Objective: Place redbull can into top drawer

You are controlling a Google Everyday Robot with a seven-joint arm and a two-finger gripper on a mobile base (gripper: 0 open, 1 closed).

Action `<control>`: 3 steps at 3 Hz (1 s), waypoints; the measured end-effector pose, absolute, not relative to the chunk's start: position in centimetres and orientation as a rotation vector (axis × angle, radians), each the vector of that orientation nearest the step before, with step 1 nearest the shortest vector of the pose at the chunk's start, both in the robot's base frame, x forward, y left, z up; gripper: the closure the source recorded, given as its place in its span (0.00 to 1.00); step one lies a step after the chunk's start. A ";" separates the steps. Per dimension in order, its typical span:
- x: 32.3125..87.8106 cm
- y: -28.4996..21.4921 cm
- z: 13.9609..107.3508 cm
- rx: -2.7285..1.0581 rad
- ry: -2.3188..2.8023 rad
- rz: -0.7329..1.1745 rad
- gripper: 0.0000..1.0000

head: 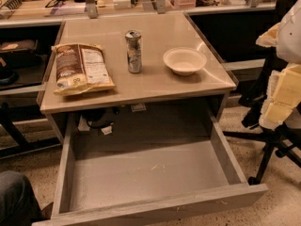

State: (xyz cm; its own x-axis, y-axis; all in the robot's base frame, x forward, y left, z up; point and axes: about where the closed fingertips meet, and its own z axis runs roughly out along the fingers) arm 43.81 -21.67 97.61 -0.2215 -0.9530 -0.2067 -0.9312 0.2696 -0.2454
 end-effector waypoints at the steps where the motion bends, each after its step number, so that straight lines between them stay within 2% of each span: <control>1: 43.8 -21.7 97.6 -1.725 2.232 -0.098 0.00; 2: 45.7 -21.1 97.5 -1.627 2.218 -0.046 0.00; 3: 50.4 -19.5 97.3 -1.470 2.171 0.055 0.00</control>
Offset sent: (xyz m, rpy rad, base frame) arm 0.0706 0.0169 -0.0064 0.2938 -0.0986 -0.1494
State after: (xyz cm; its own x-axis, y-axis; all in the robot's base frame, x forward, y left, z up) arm 50.41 -19.53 97.33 -0.2816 -0.8566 -0.4324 -0.8772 0.4124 -0.2456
